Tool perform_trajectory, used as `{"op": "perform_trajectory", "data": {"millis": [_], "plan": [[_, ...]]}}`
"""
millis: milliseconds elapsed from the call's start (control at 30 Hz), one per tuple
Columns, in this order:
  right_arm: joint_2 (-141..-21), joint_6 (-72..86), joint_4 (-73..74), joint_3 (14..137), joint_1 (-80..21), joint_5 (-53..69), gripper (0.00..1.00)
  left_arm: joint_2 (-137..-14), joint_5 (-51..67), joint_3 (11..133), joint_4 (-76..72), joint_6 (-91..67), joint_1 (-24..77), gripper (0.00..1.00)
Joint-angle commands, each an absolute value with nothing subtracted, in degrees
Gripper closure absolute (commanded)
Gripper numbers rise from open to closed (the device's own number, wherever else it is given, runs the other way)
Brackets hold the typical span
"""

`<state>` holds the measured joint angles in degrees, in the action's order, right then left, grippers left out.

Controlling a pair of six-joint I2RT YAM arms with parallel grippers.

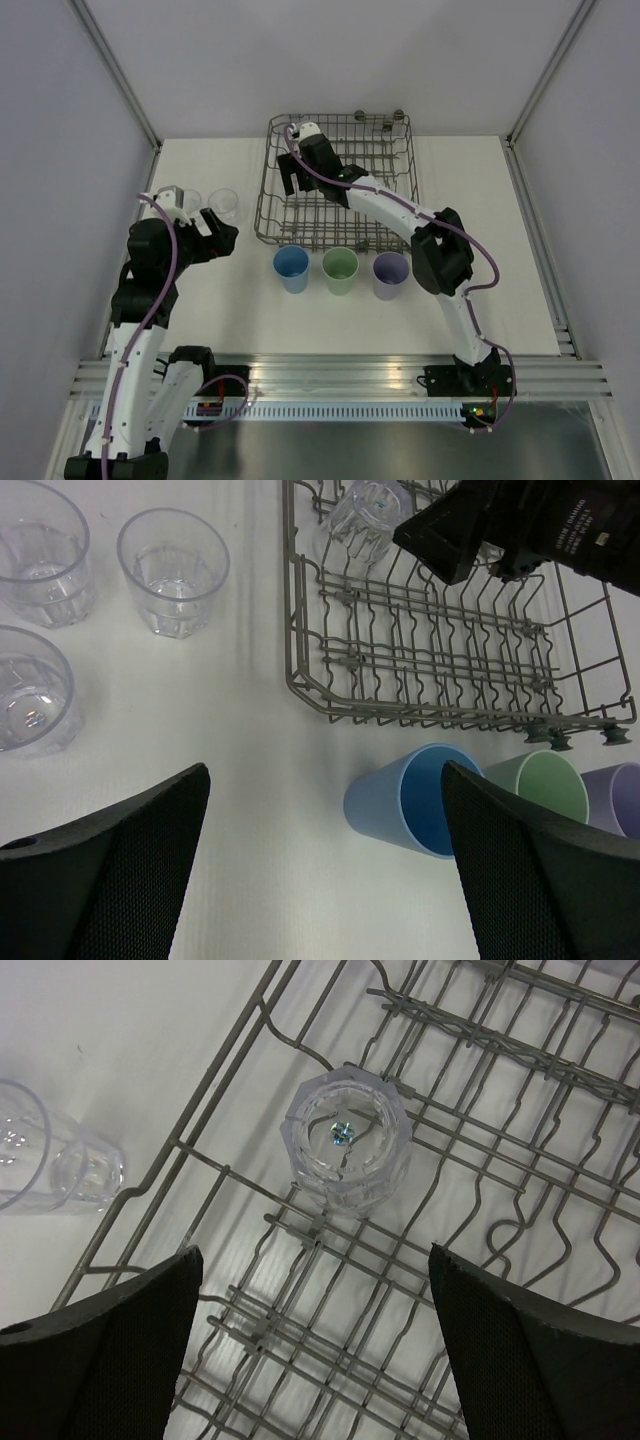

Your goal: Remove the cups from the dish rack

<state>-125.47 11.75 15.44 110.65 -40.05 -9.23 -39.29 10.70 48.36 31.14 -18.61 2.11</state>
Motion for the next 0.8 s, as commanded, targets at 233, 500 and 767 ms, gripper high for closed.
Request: {"op": "perform_trajectory", "data": {"millis": [233,500,767], "plan": [[-138.24,8.17,19.42,126.99,-40.43,-13.36,0.02,-38.76,13.01,47.9,28.3,-15.56,3.08,0.0],[-145.1,7.47,19.86,135.08,-40.34,-14.59,0.02,-38.94,14.5,47.9,28.13,-15.21,3.43,0.0],[-149.76,6.42,18.81,140.27,-39.73,-14.42,0.03,-38.94,15.99,47.9,28.04,-14.86,3.78,0.0]]}}
